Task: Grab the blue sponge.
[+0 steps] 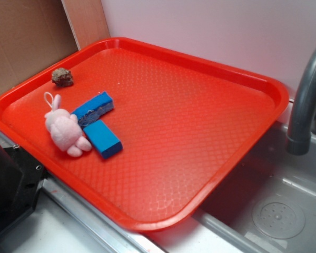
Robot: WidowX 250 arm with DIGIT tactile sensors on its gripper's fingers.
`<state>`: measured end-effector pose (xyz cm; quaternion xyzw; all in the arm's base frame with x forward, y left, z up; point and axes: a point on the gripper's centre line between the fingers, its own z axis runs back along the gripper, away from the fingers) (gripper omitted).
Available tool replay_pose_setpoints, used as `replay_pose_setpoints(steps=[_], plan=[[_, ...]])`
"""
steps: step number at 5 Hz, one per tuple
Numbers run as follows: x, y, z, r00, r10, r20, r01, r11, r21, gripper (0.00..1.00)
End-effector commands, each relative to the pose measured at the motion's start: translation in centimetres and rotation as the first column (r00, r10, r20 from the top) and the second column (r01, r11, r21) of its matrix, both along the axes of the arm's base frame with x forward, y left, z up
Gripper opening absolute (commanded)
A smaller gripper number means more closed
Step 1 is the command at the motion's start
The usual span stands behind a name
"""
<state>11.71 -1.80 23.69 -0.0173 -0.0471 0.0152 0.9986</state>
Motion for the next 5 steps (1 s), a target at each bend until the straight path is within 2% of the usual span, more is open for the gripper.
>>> replay_pose_setpoints(steps=[1,2,3,4,5], plan=[[0.0,0.0,0.0,1.0,0.0,0.0,0.0,1.0,0.0,1.0],[2.6,1.5,-3.6,0.985,0.171,-0.006,-0.171,0.985,0.02,1.0],[5.7,1.3,-6.0,0.992,0.121,0.029,-0.12,0.992,-0.027,1.0],[7.6,1.6,-10.0,0.987,0.143,0.074,-0.135,0.986,-0.099,1.0],[8.6,1.2,-14.3,0.996,0.08,0.033,-0.078,0.994,-0.079,1.0]])
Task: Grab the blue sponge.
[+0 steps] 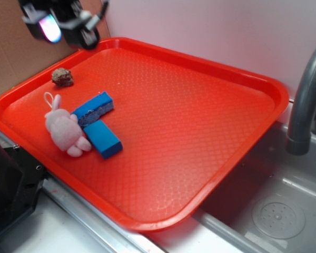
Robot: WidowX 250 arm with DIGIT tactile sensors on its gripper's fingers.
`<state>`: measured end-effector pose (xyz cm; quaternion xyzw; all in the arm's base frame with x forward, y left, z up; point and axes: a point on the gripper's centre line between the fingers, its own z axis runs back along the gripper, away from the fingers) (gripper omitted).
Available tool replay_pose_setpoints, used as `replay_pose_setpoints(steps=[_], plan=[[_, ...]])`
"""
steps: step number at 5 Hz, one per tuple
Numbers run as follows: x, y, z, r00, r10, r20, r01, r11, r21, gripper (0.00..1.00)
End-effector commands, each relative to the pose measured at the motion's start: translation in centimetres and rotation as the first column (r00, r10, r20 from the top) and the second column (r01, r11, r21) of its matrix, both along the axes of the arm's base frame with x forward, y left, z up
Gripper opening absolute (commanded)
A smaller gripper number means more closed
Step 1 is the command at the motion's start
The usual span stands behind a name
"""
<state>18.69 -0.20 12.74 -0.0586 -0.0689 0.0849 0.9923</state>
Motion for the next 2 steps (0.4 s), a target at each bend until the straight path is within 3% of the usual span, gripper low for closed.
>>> replay_pose_setpoints(steps=[1,2], plan=[[2.1,0.1,-6.2,0.995,-0.089,-0.043,0.091,0.995,0.048,1.0],[2.5,-0.1,-8.7,0.985,-0.12,-0.126,0.134,0.985,0.107,1.0]])
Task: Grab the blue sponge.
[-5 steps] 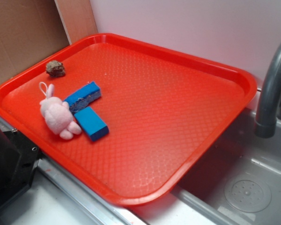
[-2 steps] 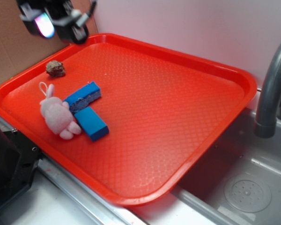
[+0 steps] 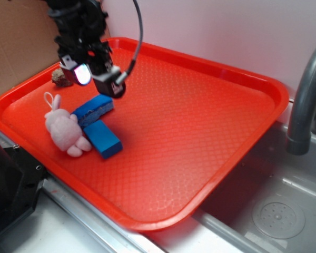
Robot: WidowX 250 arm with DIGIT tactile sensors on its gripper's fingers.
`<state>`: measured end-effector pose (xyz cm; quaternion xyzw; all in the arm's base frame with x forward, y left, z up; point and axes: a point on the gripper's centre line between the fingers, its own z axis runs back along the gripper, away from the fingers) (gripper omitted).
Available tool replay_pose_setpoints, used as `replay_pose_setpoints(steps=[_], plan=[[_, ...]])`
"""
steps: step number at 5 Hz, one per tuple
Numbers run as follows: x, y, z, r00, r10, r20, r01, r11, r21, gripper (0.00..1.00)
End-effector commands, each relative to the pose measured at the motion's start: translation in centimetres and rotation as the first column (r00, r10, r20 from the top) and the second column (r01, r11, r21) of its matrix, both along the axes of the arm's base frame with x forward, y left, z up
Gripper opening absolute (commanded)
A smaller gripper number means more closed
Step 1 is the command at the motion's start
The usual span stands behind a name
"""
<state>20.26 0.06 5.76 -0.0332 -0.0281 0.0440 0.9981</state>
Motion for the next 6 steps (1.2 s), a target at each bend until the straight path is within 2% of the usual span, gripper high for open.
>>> replay_pose_setpoints(steps=[1,2,3,4,5,6], plan=[[-0.2,0.9,-1.7,0.996,-0.032,-0.081,0.039,0.996,0.077,1.0],[-0.6,2.1,-1.5,0.996,0.008,-0.092,0.0,0.996,0.089,1.0],[-0.6,0.7,-0.2,0.998,0.033,-0.059,-0.028,0.996,0.084,1.0],[-0.1,0.1,4.4,0.996,0.07,0.061,-0.075,0.995,0.071,1.0],[0.0,-0.1,3.7,0.996,0.075,0.054,-0.078,0.995,0.061,1.0],[-0.3,0.1,2.3,0.996,0.084,0.016,-0.085,0.995,0.058,1.0]])
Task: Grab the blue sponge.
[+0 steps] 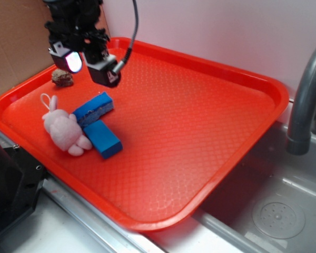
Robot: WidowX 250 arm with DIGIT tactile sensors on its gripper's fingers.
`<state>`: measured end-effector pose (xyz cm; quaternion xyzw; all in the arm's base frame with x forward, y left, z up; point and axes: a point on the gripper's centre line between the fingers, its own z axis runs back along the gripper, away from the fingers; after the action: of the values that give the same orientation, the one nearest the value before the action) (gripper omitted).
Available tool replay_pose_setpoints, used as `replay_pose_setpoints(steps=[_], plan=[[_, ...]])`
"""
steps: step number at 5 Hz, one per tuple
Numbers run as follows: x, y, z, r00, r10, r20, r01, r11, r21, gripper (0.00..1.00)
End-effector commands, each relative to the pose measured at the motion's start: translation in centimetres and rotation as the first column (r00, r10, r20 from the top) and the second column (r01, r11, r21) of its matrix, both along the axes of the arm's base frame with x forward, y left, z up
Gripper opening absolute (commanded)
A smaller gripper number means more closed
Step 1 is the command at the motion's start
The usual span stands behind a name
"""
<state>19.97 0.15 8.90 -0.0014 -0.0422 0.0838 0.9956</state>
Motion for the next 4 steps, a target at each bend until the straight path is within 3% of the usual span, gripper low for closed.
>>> replay_pose_setpoints(steps=[1,3,4], plan=[[0.4,-0.6,-2.0,1.0,-0.004,-0.031,0.004,1.0,-0.007,1.0],[1.8,-1.2,-5.2,0.99,0.001,-0.144,0.004,0.999,0.034,1.0],[2.3,-0.7,-6.2,0.985,0.029,-0.169,-0.02,0.998,0.054,1.0]])
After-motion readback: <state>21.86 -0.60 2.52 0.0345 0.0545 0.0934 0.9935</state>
